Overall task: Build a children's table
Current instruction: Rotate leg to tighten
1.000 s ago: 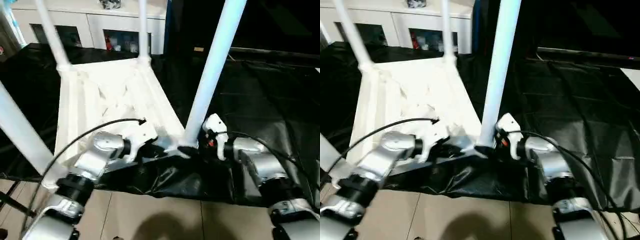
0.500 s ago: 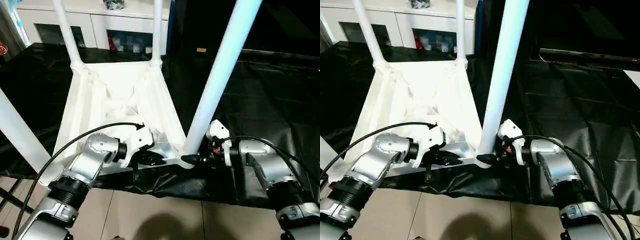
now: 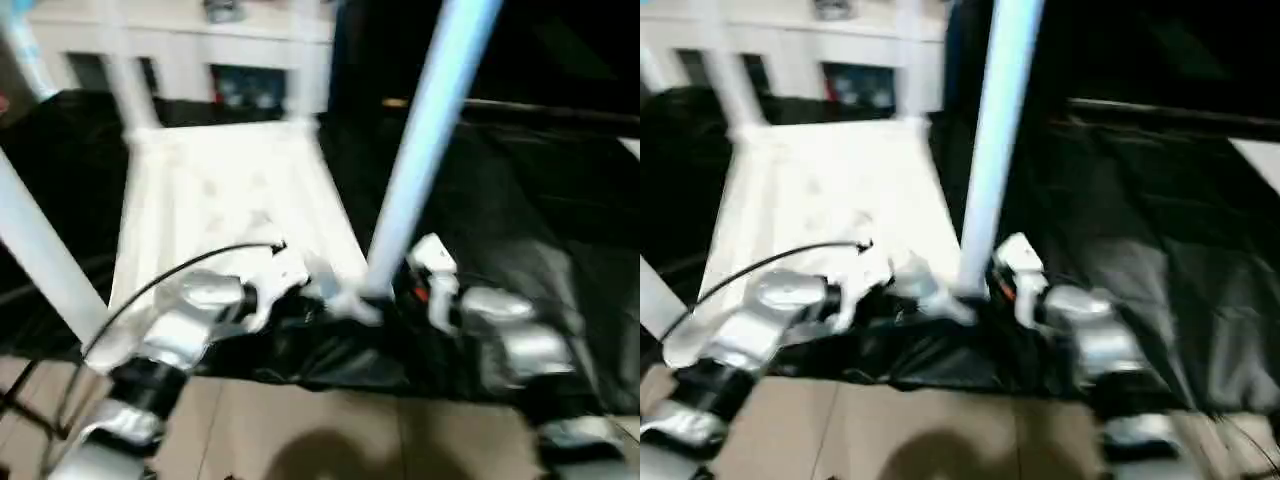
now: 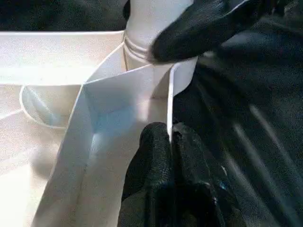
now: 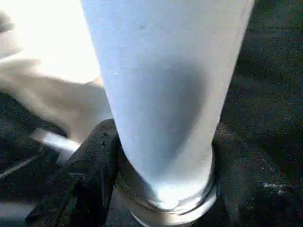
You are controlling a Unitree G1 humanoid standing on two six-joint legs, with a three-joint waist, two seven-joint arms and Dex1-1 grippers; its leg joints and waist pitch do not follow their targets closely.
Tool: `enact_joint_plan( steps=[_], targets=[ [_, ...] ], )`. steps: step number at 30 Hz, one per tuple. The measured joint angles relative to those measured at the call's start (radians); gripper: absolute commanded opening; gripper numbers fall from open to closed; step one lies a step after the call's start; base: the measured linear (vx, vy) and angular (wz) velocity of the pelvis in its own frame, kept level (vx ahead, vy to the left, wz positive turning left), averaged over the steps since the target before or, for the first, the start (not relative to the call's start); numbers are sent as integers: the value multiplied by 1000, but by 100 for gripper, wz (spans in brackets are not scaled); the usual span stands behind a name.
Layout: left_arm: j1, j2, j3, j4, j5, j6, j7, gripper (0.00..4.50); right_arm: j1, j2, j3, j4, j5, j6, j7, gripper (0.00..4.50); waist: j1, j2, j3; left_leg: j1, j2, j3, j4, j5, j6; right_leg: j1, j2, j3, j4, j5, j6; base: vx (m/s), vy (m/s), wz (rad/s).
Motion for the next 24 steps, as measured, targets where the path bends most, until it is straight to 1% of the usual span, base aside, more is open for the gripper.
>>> enact_joint_plan(
  steps=[2,3,4,7,9,10,11,13,14,16,18,20,21,22,24],
  targets=[
    [-8,-24,6,12,8,13,48,0,-16,25,-7,17,-8,5,-86,263,-6,0,0,0,0,0,-1,0,0,-1,0,0,0,0,0,0,0,0],
    [-11,-42,11,18,17,19,90,0,-32,60,-24,34,-17,5,-157,263,-12,0,0,0,0,0,-1,0,0,-1,0,0,0,0,0,0,0,0],
    [-11,-50,12,19,20,22,113,0,-36,74,-29,38,-21,2,-196,263,-15,1,0,0,-1,-1,-1,0,0,-2,0,0,0,0,0,0,0,0],
    [-11,-64,14,17,30,24,131,0,-34,80,-30,40,-37,-19,-220,263,-15,3,-2,-2,-1,-1,-2,0,0,-2,0,0,0,0,0,0,0,0],
    [-11,-66,15,14,30,25,133,0,-33,80,-34,40,-31,-23,-216,263,-14,4,-2,-2,-1,-1,-2,0,0,-1,0,0,0,1,0,0,0,0],
    [-11,-67,15,11,30,26,129,0,-32,80,-41,38,-27,-24,-209,298,-13,4,-2,-2,-1,-1,-2,0,0,-1,0,0,0,1,-1,0,0,0],
    [-11,-67,15,9,30,27,124,0,-29,80,-44,35,-25,-24,-204,319,-12,4,-2,-2,-1,-1,-2,0,0,-1,0,0,0,2,-3,0,0,0],
    [-10,-66,14,4,30,27,115,0,-26,65,-45,30,-20,-24,-166,342,-10,4,-2,-3,-1,-1,-3,0,0,-2,0,0,0,4,-5,0,0,0],
    [-10,-65,13,2,30,27,112,0,-25,59,-43,29,-20,-24,-150,342,-10,4,-2,-3,-1,-1,-3,0,0,-2,0,0,0,4,-5,0,0,0],
    [-3,-54,12,-12,27,27,91,0,-23,33,-26,21,-20,-24,-96,368,-9,4,-2,-4,-1,-1,-3,0,0,-2,0,0,0,3,-5,0,0,0],
    [3,-41,10,-26,20,27,69,0,-20,11,-7,11,-20,-24,-51,368,-8,4,-2,-4,0,-1,-3,0,0,-3,0,0,0,3,-4,0,0,0],
    [10,-23,3,-39,9,22,25,0,-16,-17,11,3,-20,-24,13,368,-2,4,-1,-4,0,-1,-4,0,0,-3,1,-1,0,3,-3,0,0,0],
    [13,-16,1,-44,6,18,3,0,-16,-32,21,-1,-20,-24,43,368,3,4,-1,-5,0,-1,-4,0,0,-3,1,-1,0,2,-3,0,0,0],
    [19,-4,-6,-53,1,9,-25,0,-15,-49,35,-7,-20,-27,86,368,12,5,-1,-5,0,-1,-4,0,0,-3,1,-1,0,2,-3,0,0,0],
    [26,17,-9,-65,-13,2,-66,0,-3,-75,51,-27,-17,-36,157,368,19,5,-1,-5,0,0,-4,0,0,-3,0,0,0,2,-3,0,0,0]
  ],
)
